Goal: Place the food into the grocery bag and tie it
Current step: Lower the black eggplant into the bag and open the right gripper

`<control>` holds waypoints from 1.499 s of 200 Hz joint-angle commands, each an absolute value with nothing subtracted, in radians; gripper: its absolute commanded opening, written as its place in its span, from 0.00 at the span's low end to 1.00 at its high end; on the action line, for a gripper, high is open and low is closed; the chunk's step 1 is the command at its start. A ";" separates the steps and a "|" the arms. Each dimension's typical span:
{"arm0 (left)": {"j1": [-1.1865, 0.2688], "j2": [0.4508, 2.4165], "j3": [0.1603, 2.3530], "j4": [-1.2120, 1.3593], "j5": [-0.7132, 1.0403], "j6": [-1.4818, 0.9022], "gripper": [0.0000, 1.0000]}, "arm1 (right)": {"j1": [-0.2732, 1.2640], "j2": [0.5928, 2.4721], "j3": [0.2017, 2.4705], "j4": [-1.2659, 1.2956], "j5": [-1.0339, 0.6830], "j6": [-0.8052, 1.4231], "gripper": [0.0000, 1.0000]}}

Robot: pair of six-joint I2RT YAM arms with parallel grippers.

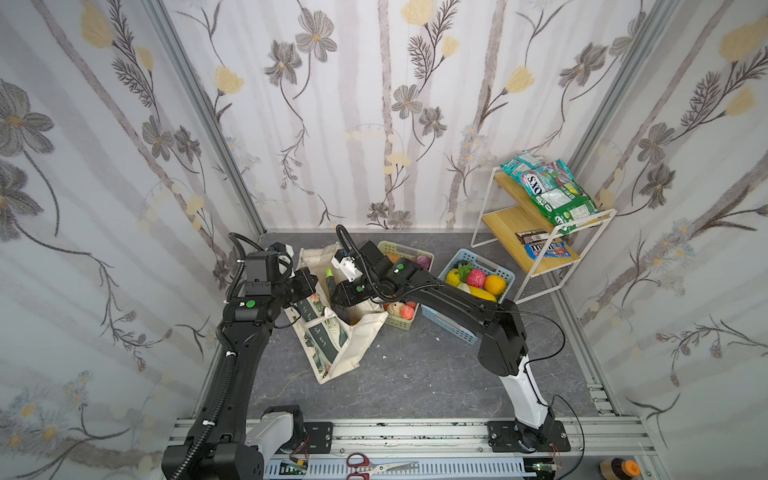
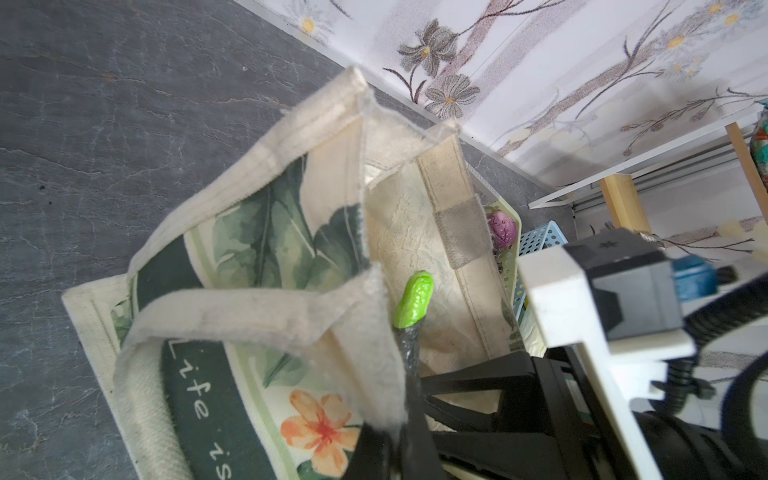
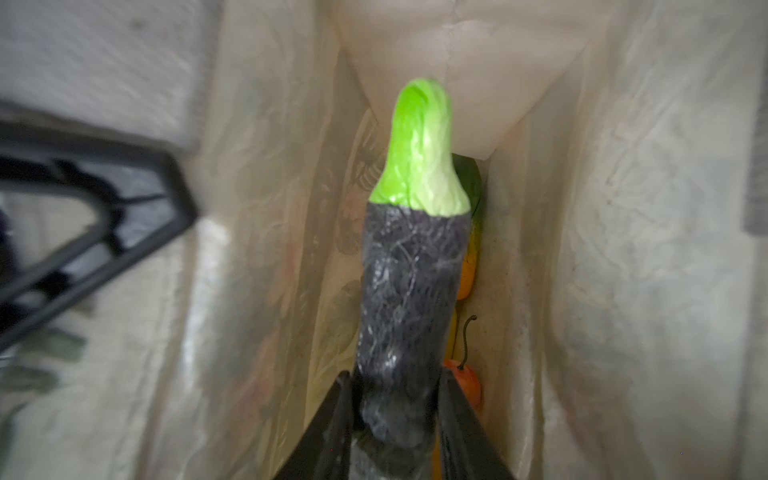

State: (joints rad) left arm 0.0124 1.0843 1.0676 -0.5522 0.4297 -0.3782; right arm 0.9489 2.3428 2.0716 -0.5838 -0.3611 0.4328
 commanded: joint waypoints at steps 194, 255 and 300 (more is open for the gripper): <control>-0.003 1.104 1.088 -0.491 0.428 -0.388 0.00 | 0.960 2.495 2.043 -0.598 -0.456 0.402 0.37; -0.005 1.105 1.083 -0.492 0.420 -0.378 0.00 | 0.964 2.496 2.046 -0.603 -0.463 0.401 0.59; -0.004 1.109 1.080 -0.494 0.414 -0.368 0.00 | 0.956 2.439 2.049 -0.587 -0.459 0.399 0.66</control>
State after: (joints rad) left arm -0.0048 1.1080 1.0733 -0.5426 0.4191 -0.3805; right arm 0.9615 2.4836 2.0453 -0.6132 -0.4461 0.4065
